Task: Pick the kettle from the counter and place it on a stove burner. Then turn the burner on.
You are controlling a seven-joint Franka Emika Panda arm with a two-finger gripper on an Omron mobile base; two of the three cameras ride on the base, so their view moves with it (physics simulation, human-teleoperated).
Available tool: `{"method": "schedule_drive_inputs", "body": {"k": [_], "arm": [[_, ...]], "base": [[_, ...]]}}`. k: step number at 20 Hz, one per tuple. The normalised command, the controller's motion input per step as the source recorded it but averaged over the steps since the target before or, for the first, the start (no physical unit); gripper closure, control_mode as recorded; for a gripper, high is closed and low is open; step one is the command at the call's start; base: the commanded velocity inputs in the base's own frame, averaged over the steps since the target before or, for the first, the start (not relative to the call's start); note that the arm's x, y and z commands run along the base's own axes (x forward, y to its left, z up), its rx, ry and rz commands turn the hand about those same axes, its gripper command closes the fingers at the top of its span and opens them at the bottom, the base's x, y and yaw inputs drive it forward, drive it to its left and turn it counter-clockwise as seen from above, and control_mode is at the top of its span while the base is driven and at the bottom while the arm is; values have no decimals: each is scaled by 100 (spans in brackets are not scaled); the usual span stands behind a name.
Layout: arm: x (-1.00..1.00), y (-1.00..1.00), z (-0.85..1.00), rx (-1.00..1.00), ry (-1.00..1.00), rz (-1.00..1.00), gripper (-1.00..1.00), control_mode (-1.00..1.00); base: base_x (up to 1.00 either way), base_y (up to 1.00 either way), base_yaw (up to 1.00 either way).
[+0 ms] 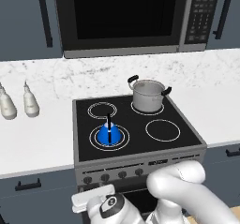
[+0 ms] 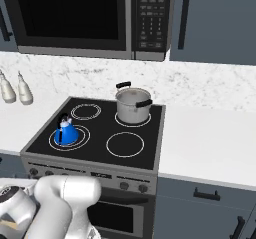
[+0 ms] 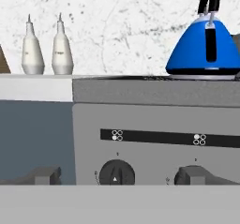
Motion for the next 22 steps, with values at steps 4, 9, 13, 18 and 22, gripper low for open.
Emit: {"method": "schedule_drive_inputs", "body": {"k": [4,9,13,18,22], "arm": [[37,-1,-26,5,-1,0,-100,-100],[45,0,-6,1,0,0,-100,-100],[28,0,-22,0,0,0,-100,-100],[14,0,-32,0,0,0,-100,-100],[9,5,-20,0,0,0,-100,-100]], "base": [[0,0,0],[0,0,0],[0,0,0],[0,0,0],[0,0,0]]}}
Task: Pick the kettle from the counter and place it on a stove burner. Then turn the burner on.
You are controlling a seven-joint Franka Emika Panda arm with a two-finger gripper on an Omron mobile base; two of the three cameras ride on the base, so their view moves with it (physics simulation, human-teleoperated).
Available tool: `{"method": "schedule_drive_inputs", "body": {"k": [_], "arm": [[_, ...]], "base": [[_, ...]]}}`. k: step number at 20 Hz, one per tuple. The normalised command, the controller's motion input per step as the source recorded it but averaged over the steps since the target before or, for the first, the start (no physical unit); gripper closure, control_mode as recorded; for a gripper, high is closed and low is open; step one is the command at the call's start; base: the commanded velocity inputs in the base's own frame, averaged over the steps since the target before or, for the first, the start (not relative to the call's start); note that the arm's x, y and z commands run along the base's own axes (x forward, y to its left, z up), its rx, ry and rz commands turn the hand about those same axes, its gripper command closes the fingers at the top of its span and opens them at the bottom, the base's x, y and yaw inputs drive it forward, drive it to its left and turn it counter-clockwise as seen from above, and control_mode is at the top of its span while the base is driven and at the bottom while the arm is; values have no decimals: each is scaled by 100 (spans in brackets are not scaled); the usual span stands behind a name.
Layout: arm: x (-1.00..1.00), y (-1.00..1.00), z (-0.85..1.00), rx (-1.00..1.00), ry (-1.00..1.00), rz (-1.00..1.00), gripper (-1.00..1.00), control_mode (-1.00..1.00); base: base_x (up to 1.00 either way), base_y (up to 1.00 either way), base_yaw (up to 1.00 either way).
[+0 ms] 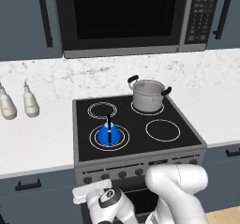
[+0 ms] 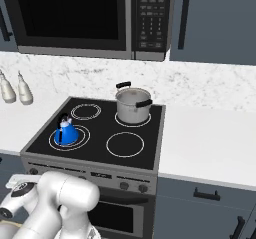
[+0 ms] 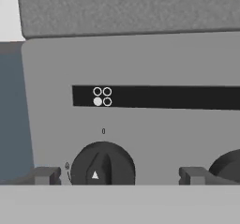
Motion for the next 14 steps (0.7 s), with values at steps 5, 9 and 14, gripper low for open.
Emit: {"method": "schedule_drive_inputs", "body": {"k": [5,9,14], "arm": [[8,23,-19,0,0,0,-100,-100],[3,18,-3,0,0,0,-100,-100],[2,1,0,0,0,0,100,-100]], "base": [[0,0,0],[0,0,0],[0,0,0]]}}
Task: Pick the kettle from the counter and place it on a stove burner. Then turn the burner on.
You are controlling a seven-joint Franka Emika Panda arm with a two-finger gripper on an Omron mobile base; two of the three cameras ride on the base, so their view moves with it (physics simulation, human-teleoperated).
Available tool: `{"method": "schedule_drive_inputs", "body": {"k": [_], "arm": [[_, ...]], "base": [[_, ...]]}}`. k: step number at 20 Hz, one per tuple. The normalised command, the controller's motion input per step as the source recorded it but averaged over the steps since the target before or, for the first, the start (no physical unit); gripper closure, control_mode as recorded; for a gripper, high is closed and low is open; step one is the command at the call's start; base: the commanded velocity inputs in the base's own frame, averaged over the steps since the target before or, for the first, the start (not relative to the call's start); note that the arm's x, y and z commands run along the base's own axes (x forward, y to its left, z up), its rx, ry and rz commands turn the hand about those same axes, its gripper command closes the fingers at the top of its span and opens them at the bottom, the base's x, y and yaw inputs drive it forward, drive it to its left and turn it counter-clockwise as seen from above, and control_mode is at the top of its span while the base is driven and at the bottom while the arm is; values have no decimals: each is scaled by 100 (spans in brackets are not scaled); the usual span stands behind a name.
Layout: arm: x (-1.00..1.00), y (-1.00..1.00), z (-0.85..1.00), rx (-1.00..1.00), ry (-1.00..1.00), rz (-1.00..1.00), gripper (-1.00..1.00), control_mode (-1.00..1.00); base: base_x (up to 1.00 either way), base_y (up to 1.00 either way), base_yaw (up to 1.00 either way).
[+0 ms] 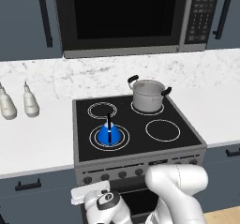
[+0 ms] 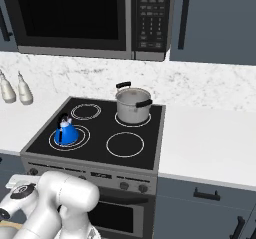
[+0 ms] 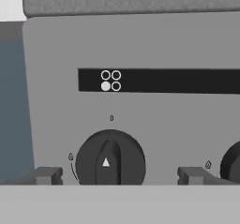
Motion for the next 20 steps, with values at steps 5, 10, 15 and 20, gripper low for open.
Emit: {"method": "schedule_drive_inputs", "body": {"k": [5,10,15,20], "arm": [[0,0,0,0,0,0,100,-100],[11,0,7,0,0,0,100,-100],[29,16,18,-17,0,1,100,-100],[30,27,13,-34,0,5,100,-100]], "base": [[0,0,0],[0,0,0],[0,0,0],[0,0,0]]}}
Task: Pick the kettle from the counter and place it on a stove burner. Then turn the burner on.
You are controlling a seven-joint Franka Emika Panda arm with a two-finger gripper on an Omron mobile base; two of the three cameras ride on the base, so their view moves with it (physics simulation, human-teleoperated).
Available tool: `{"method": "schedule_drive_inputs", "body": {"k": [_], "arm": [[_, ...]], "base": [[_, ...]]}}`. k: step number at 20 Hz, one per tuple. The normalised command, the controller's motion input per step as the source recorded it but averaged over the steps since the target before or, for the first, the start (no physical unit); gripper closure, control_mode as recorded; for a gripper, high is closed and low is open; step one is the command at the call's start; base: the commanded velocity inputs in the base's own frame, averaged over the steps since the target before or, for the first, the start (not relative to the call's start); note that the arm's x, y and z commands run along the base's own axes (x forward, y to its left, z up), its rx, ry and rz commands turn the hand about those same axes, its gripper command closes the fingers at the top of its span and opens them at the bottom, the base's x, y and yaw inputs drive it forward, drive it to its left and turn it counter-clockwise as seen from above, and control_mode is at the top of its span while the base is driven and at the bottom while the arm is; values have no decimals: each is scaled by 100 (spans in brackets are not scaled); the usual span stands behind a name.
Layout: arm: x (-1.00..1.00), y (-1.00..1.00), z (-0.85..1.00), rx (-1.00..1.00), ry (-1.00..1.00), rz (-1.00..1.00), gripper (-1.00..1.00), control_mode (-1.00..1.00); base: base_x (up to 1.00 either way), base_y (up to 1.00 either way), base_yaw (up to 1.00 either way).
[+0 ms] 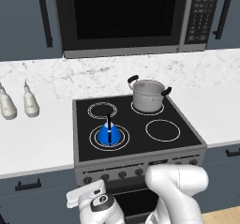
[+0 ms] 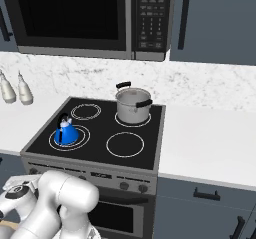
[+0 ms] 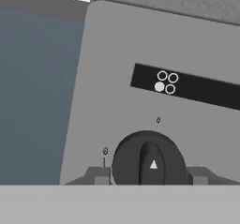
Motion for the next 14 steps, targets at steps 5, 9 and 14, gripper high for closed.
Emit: {"method": "schedule_drive_inputs", "body": {"k": [5,9,14], "arm": [[33,33,2,-41,0,8,100,-100],[18,39,1,-46,0,8,100,-100],[2,45,1,-46,2,7,100,-100]], "base": [[0,0,0],[0,0,0],[0,0,0]]}}
